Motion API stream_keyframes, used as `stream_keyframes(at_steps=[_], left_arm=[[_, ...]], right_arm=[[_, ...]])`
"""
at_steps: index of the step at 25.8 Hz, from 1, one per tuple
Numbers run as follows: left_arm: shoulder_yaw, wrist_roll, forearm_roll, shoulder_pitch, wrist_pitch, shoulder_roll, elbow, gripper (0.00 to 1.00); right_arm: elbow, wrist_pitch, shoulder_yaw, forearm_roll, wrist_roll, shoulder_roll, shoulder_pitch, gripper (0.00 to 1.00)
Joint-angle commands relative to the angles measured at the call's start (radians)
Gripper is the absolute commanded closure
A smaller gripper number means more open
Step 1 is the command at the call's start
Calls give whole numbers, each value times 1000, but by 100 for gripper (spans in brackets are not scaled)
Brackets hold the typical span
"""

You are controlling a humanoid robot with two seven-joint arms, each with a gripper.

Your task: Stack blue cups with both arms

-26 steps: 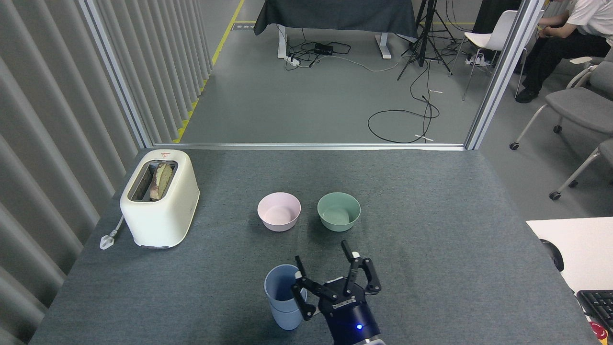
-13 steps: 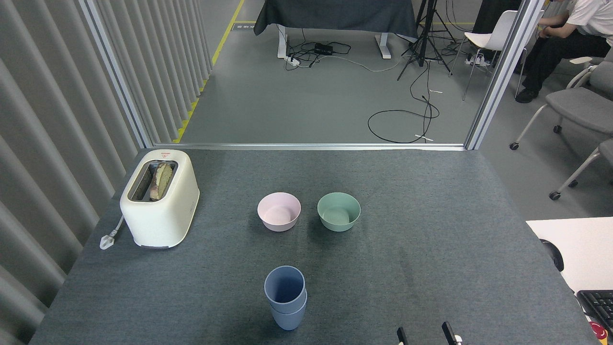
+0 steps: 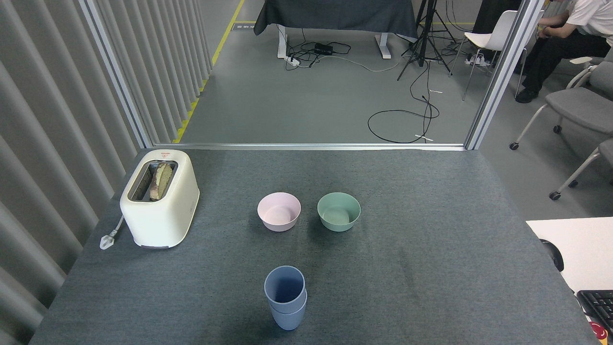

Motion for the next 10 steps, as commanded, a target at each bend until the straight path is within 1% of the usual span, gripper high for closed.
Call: stream_keyframes(at_steps=[1, 10], left_arm=[[8, 2, -8, 8, 14, 0, 1, 0], [21, 8, -11, 9, 45, 0, 3, 0]], right_arm=[[0, -3, -1, 1, 1, -1, 0, 0], [-3, 5, 0, 2, 1, -1, 0, 0]])
